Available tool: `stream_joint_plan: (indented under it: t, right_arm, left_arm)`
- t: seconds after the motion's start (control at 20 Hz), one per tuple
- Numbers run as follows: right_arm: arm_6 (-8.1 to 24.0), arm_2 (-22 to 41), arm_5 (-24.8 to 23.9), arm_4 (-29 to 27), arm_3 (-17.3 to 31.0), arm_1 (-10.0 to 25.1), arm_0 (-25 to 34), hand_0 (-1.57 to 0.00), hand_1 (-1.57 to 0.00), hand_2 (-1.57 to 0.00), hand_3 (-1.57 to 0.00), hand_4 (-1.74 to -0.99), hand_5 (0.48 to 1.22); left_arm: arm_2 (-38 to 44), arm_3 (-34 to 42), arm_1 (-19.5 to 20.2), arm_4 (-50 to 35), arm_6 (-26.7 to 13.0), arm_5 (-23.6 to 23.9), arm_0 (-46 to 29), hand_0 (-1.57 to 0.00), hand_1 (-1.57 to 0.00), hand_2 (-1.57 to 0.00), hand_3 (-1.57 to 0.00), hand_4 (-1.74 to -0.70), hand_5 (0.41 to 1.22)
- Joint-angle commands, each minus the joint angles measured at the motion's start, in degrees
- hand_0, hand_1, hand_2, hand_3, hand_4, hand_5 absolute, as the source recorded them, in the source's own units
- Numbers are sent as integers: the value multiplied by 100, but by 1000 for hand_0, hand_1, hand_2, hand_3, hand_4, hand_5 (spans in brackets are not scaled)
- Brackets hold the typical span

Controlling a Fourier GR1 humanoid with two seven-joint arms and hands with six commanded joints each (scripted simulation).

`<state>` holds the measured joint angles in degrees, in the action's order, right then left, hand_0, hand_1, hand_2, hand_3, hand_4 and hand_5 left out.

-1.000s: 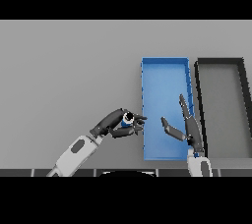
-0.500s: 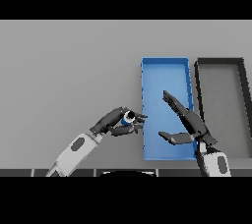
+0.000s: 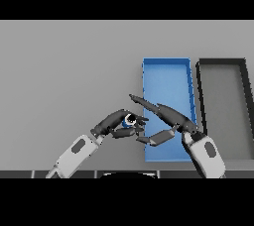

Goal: Pick up the blue pipe and place it into the blue bin.

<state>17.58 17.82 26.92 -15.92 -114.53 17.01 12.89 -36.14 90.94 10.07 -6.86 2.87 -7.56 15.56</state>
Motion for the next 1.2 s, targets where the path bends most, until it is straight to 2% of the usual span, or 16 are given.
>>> stream_joint_plan:
  t: [0.0, 0.15, 0.35, 0.45, 0.5, 0.55, 0.6, 0.65, 0.7, 0.75, 0.8, 0.85, 0.9, 1.0, 1.05, 1.15]
  right_arm:
    - [67, 107, 29, -27, -41, -44, 85, 1, 1, 1, 1, -1241, 530]
    - [332, 271, 62, -25, 198, -243, 479, 1, 1, 1, 1, -1227, 532]
    - [424, 474, 133, 62, 601, -617, 947, 1, 1, 1, 1, -1218, 508]
    - [442, 466, 191, 42, 861, -739, 1195, -53, -84, -102, -46, -1245, 506]
    - [467, 483, 224, 38, 979, -814, 1326, -181, -225, -237, -161, -1294, 509]
    - [525, 515, 279, 79, 1108, -867, 1447, -345, -375, -379, -296, -1335, 507]
    - [518, 553, 362, 98, 1181, -903, 1529, -527, -534, -531, -440, -1362, 508]
    - [360, 590, 428, 79, 1185, -907, 1517, -718, -699, -739, -635, -1430, 522]
    - [382, 618, 428, -74, 1173, -952, 1565, -888, -873, -905, -768, -1486, 550]
    - [439, 664, 471, -291, 1159, -974, 1545, -1025, -1013, -1038, -868, -1530, 606]
    - [538, 667, 448, -457, 1194, -981, 1573, -1134, -1124, -1145, -957, -1562, 666]
    - [715, 690, 422, -525, 1249, -1006, 1551, -1221, -1214, -1230, -1080, -1526, 728]
    - [719, 706, 444, -623, 1225, -1025, 1470, -1291, -1285, -1298, -1178, -1495, 826]
    - [275, 713, 368, -489, 1296, -1097, 1423, -1392, -1388, -1396, -1320, -1452, 968]
    - [40, 719, 417, -242, 1291, -1018, 1467, -1428, -1425, -1431, -1370, -1441, 1019]
    - [57, 781, 472, -2, 1228, -932, 1481, -1479, -1477, -1482, -1442, -1457, 1092]
  left_arm:
    - [2, 12, 25, -23, 52, -35, -14, -1571, -1571, -1571, -1502, -1741, 1221]
    - [43, 6, 33, -164, 91, -140, 43, -1571, -1571, -1571, -1532, -1741, 1221]
    - [-32, 20, 82, 33, 9, -87, 101, -1571, -1571, -1571, -1540, -1740, 1221]
    - [-39, 74, 75, -147, -20, -175, 10, -1571, -1571, -1571, -1484, -1736, 1221]
    - [-42, 38, 162, 27, -8, -134, 63, -1394, -1326, -1320, -1288, -1737, 1221]
    - [-133, -19, 327, 196, -300, -208, 146, -1182, -1078, -1063, -1030, -1682, 1221]
    - [-182, 4, 417, 253, -632, -300, 231, -991, -878, -850, -824, -1552, 1221]
    - [-155, 107, 446, 292, -859, -291, 218, -818, -706, -680, -659, -1480, 1221]
    - [-91, 110, 382, 316, -640, -262, 150, -776, -706, -686, -583, -1533, 1221]
    - [-91, 86, 288, 451, -513, -139, 103, -935, -879, -863, -781, -1574, 1221]
    - [-39, 67, 228, 377, -495, -133, 69, -1063, -1017, -969, -939, -1607, 1221]
    - [-15, 20, 137, 307, -282, -114, 46, -1164, -1128, -1051, -1065, -1634, 1221]
    - [83, 20, 97, 141, -174, -126, 44, -1246, -1217, -1115, -1166, -1655, 1221]
    - [105, 73, -18, 11, -119, -178, -7, -1363, -1344, -1254, -1312, -1686, 1221]
    - [130, 43, -46, -3, -62, -186, -10, -1404, -1390, -1310, -1364, -1697, 1221]
    - [158, -8, 29, -57, -27, -257, -15, -1464, -1455, -1372, -1438, -1713, 1221]
